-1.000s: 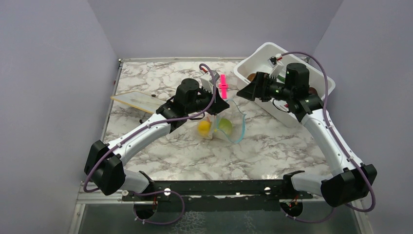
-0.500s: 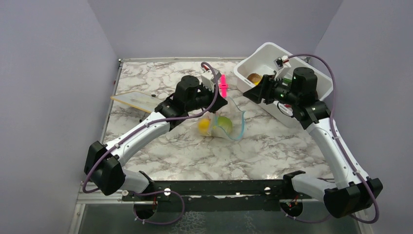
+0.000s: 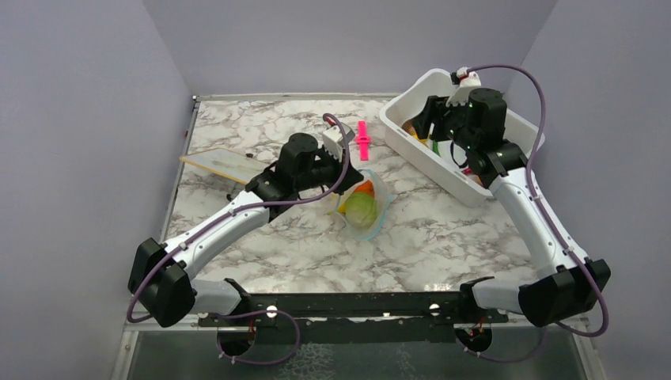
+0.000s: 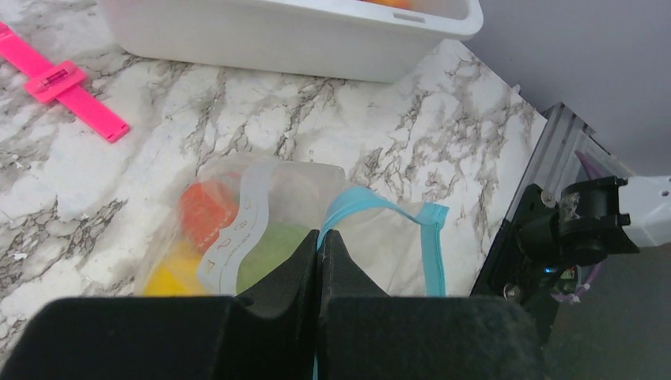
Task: Place the food in the zip-top bag and seal the zipper
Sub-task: Pick up the fake fruit from the bin.
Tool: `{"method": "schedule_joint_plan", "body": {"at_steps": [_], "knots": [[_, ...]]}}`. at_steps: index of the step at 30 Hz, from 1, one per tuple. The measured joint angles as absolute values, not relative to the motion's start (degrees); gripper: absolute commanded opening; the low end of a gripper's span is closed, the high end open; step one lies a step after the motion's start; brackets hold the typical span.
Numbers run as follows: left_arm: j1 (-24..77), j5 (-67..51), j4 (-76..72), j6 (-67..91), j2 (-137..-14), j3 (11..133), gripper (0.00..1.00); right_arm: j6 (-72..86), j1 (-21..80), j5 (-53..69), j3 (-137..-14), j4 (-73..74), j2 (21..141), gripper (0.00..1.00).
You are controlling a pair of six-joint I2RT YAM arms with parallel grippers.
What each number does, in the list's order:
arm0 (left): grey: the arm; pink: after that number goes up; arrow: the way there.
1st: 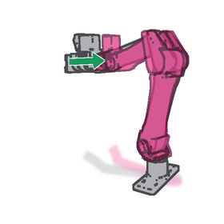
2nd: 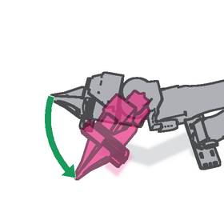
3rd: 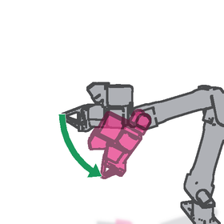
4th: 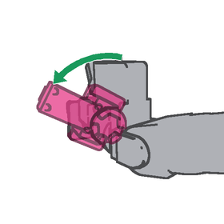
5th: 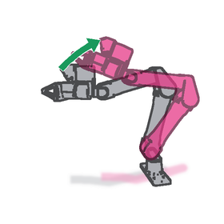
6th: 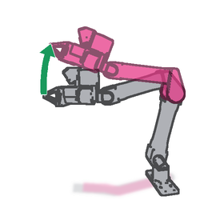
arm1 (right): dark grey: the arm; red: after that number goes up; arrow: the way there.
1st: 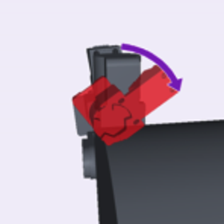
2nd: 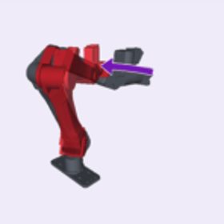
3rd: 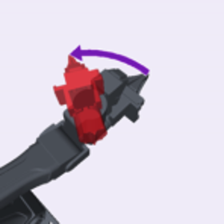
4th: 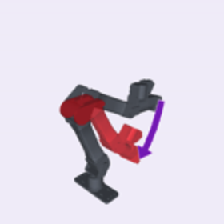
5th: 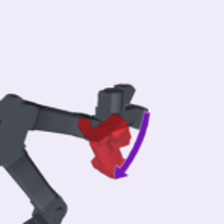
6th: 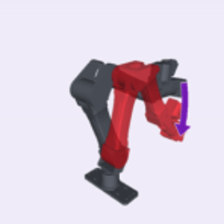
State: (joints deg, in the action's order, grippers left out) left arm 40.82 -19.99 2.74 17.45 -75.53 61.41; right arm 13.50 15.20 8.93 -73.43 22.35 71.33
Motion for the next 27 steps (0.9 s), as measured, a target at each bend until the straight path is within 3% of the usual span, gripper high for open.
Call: {"method": "schedule_joint_plan", "body": {"at_steps": [6, 16, 23, 27], "knots": [[40.8, -22.9, 2.1, 17.1, -72.2, 55.4, 0.00, 8.1, 15.2, -6.2, -79.0, 23.0, 79.0, 0.53], [40.8, -23.9, 1.5, 15.0, -68.6, 51.7, 0.00, 2.5, 12.3, -22.9, -84.3, 23.6, 93.6, 0.54], [40.8, -23.8, 0.9, 14.6, -67.1, 51.4, 0.00, 3.2, 4.9, -26.6, -86.1, 24.5, 102.2, 0.54], [40.8, -23.8, 0.7, 14.5, -66.6, 51.3, 0.00, 4.3, 1.3, -26.1, -88.2, 24.9, 106.5, 0.60]]}}
